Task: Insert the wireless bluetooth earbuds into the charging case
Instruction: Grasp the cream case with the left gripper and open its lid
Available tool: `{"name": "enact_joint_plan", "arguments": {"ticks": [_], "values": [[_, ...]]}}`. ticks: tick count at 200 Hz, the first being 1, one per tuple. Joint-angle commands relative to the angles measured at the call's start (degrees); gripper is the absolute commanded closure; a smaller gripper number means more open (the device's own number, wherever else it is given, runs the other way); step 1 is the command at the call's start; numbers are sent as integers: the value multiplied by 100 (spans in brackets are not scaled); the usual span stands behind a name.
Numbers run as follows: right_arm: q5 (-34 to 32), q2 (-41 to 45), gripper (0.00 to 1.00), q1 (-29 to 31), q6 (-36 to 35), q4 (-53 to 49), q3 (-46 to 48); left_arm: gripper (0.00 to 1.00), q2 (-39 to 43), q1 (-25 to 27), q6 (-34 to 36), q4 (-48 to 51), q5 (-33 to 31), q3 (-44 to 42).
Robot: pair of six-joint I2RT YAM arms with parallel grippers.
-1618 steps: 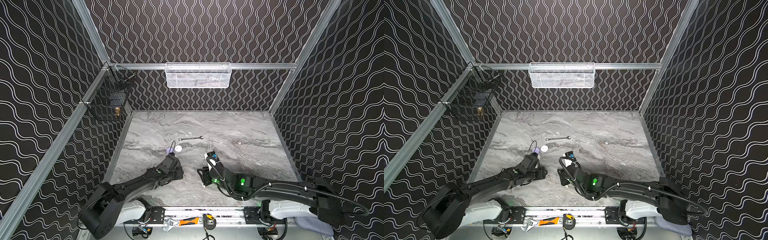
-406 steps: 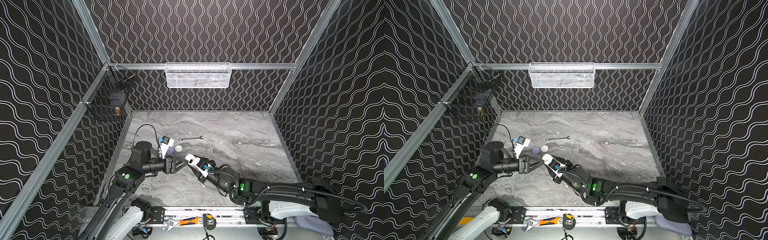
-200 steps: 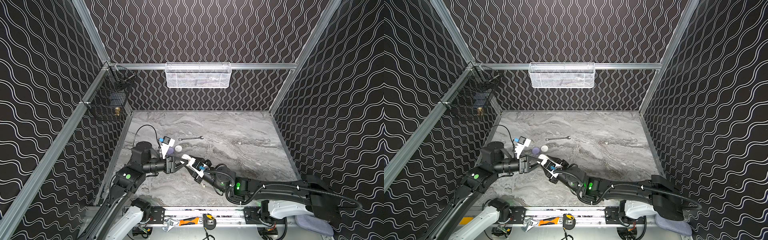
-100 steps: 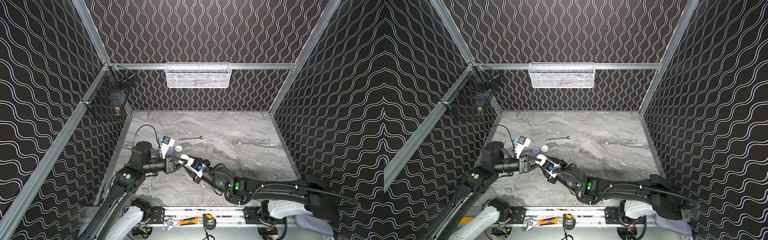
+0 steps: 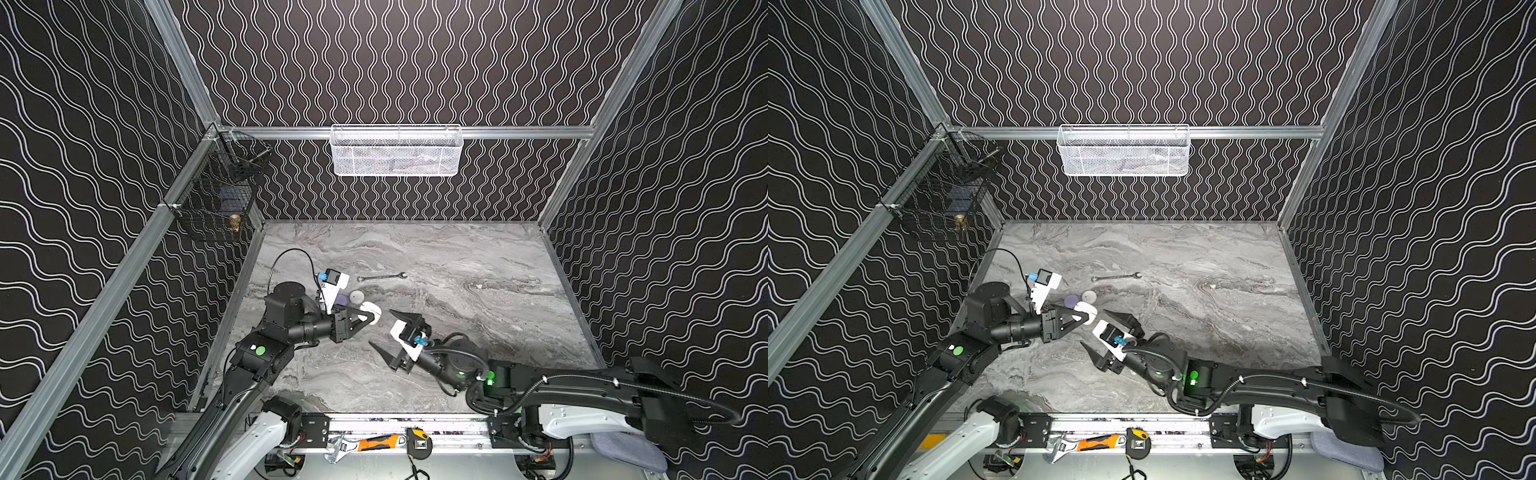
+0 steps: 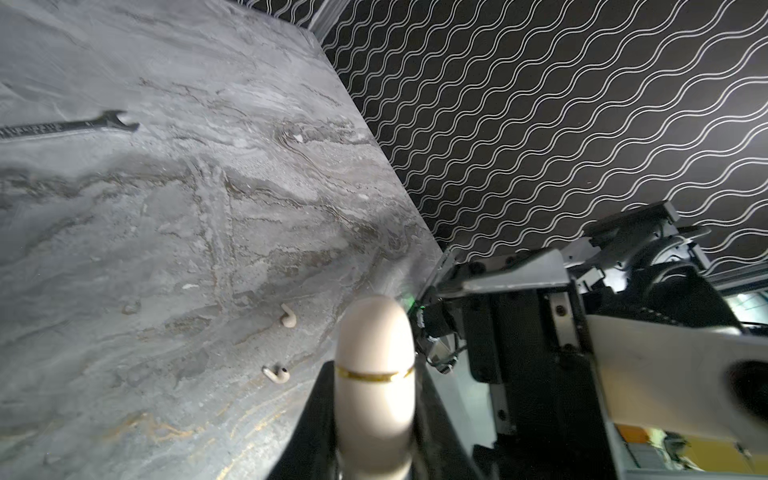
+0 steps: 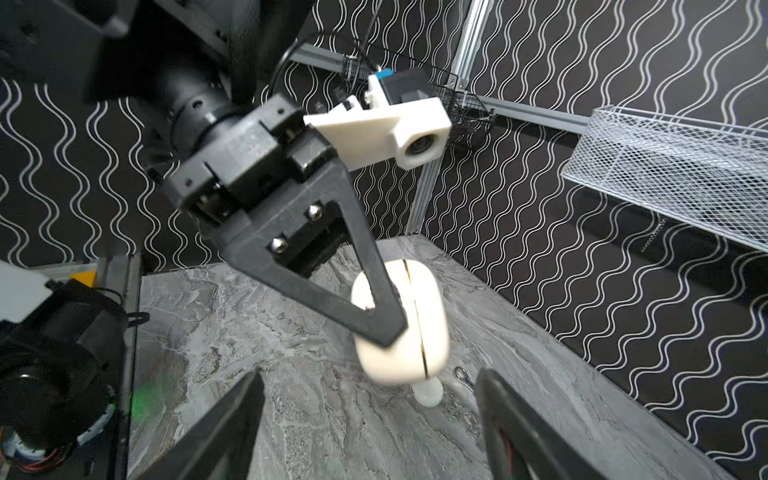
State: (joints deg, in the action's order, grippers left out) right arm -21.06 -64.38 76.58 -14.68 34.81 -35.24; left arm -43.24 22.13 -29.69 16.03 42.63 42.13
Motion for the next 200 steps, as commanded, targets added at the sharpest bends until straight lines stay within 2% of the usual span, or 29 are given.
{"name": "enact_joint_plan", "arguments": {"ticks": [1, 14, 32, 53, 78, 92, 106, 129, 168, 200], "values": [[24, 495, 13, 15, 651, -91, 230, 100, 39, 18, 623, -1746, -68, -392], [-123, 814, 10, 17, 1009, -279, 315, 100, 151, 44, 607, -2536, -478, -851], [-508, 1132, 10, 15, 1498, -776, 256, 100, 99, 129, 771, -4894, 251, -1658], [-709, 1419, 10, -41, 1777, -1169, 194, 100, -135, 131, 479, -7241, -32, -2602], [-532, 1667, 8, -165, 1755, -1358, 204, 100, -1171, 174, 352, -9235, -142, -3195], [-354, 1705, 7, -294, 1699, -1507, 149, 100, -2057, 351, 757, -10447, -51, -3414], [-76, 1687, 7, -499, 1642, -1725, 45, 100, -2619, 577, 1444, -10298, 146, -3248], [207, 1651, 4, -796, 1486, -1909, 13, 100, -3277, 830, 1680, -10473, 598, -3085], [789, 1802, 1, -1342, 1281, -1543, 383, 100, -3363, 1011, 2011, -10472, 811, -3112], [1662, 1625, 1, -1553, 1080, -1125, 521, 100, -3450, 1077, 2130, -10481, 888, -3107]]}}
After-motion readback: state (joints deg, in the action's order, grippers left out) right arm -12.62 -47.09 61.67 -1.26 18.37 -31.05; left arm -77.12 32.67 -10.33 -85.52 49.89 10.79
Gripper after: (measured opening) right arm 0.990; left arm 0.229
